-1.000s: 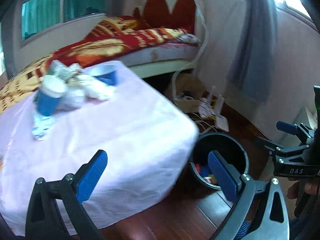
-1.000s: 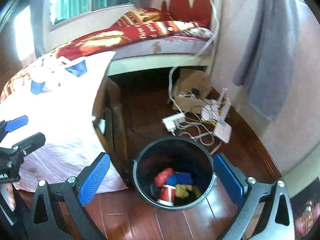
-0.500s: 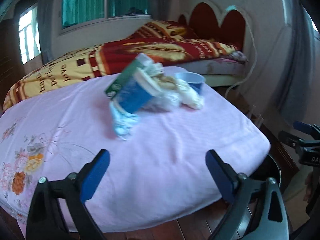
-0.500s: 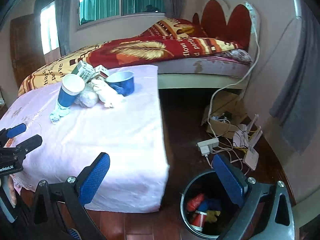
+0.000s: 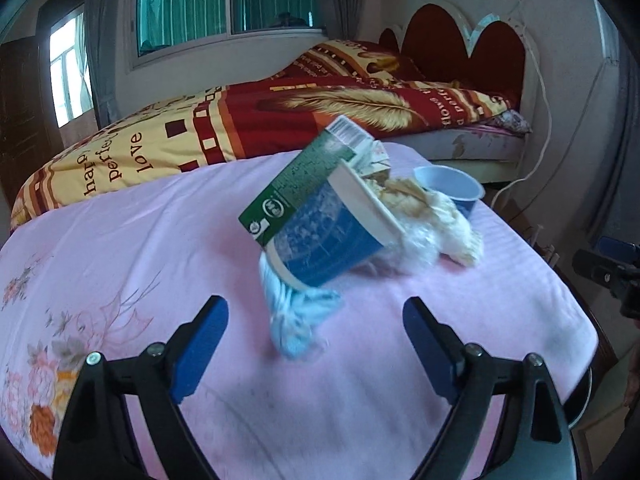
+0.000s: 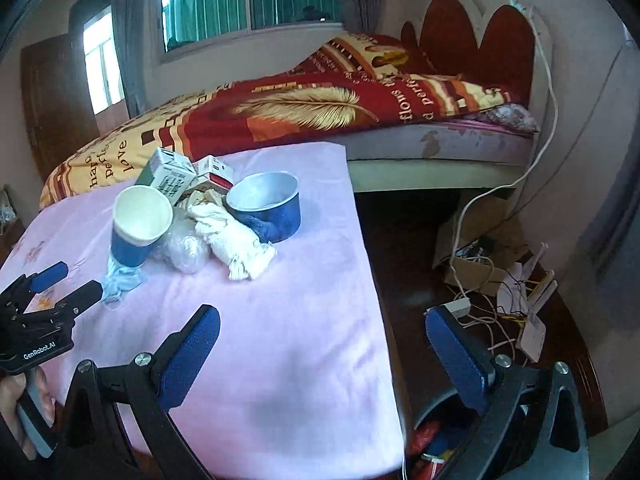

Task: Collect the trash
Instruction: 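Grasp the blue paper cup with the left tool while the right tool grasps the white tissue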

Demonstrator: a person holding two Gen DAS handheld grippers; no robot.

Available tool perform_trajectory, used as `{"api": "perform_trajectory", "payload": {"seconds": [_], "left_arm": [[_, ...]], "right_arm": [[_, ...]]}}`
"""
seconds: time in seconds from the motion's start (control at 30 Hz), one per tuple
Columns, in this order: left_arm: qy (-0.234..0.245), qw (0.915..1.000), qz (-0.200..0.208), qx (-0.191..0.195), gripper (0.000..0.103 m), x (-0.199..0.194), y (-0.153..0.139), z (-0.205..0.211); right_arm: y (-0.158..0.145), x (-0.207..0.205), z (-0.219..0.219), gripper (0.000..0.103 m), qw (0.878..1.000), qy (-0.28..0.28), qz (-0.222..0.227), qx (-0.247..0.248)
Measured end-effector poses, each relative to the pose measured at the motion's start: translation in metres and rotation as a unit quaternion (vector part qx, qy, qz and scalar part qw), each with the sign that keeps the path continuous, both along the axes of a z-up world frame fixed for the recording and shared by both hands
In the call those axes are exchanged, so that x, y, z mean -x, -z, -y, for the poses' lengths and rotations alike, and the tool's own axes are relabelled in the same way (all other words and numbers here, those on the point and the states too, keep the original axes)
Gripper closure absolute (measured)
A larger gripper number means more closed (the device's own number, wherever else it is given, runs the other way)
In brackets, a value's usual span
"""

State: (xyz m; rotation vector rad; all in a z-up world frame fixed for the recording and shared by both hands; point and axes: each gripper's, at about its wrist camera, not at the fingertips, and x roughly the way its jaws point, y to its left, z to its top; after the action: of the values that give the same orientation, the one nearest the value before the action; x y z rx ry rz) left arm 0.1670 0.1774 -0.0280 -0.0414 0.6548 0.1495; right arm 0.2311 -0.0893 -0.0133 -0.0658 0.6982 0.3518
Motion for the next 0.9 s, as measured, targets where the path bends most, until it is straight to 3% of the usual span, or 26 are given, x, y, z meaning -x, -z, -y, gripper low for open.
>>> {"api": "perform_trajectory", "payload": {"seconds": [0.2, 0.3, 0.5, 0.73, 0.83, 0.9], "left_arm": [[0.004, 1.0000, 0.000, 0.000, 0.014, -0.020, 0.005, -0.003], [0.014, 0.9997, -0.006, -0.019, 0.015, -0.031, 0.009, 0.003], [0.022, 0.9995, -0.012, -0.022, 0.015, -0.043, 0.009, 0.004], [0.041, 0.9984, -0.029, -0.027, 0.015, -0.057, 0.011, 0.009], [0.052, 0.9980, -0.034, -0.011, 0.028, -0.060, 0.012, 0.007], [0.053, 0.9980, -0.034, 0.001, 0.033, -0.060, 0.013, 0.005]], "right_arm": [[0.006, -0.027, -0.015, 0.000, 1.000, -0.003, -0.006, -0.003], [0.010, -0.033, -0.020, 0.000, 1.000, -0.009, -0.014, -0.003], [0.027, -0.060, -0.040, 0.001, 0.998, -0.044, -0.048, -0.004], [0.043, -0.084, -0.073, 0.025, 0.991, -0.103, -0.079, 0.008], [0.046, -0.089, -0.082, 0.035, 0.989, -0.123, -0.079, 0.015], [0.046, -0.088, -0.085, 0.054, 0.987, -0.139, -0.080, 0.010]]}}
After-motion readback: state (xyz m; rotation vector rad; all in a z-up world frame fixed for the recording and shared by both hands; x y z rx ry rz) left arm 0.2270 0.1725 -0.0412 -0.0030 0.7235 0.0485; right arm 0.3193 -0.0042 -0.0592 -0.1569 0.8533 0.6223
